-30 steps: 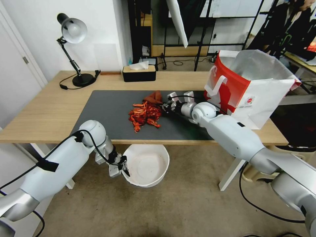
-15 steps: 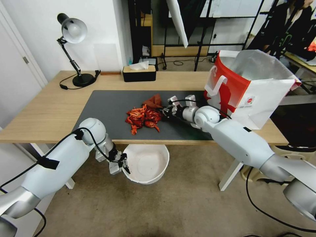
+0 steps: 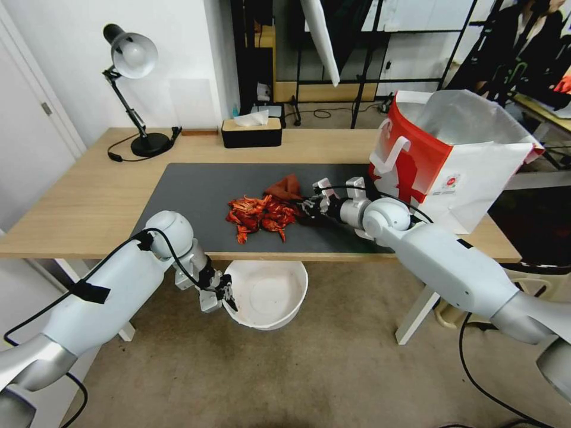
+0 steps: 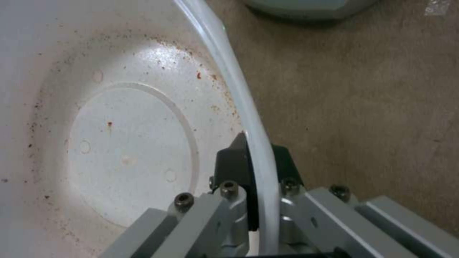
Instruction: Sweep shrimp from table into container with towel, then put container into takeout bag.
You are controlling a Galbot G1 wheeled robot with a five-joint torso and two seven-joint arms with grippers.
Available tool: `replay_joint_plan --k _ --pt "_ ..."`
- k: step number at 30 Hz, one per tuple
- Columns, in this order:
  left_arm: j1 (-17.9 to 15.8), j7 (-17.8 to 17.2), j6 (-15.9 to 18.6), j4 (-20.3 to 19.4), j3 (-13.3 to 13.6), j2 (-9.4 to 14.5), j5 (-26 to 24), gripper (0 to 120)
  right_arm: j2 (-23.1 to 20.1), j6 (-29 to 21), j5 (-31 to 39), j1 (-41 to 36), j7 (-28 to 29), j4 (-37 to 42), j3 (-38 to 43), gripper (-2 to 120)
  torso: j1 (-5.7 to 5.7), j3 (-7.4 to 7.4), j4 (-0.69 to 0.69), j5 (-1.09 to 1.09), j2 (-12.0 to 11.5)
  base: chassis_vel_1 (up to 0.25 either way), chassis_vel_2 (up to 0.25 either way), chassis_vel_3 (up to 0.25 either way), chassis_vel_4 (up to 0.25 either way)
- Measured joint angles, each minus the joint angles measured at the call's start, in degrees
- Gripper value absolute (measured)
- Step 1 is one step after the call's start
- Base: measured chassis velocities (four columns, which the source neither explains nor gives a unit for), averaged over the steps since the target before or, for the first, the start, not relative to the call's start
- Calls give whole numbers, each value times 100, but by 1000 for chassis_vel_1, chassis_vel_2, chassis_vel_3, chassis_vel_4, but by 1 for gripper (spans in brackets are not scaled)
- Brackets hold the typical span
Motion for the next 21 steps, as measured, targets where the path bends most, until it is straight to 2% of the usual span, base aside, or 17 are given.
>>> replay_joint_plan --k 21 --pt "-4 1 0 -5 59 36 12 0 -224 -166 139 -379 217 606 168 5 0 1 1 0 0 0 0 0 0"
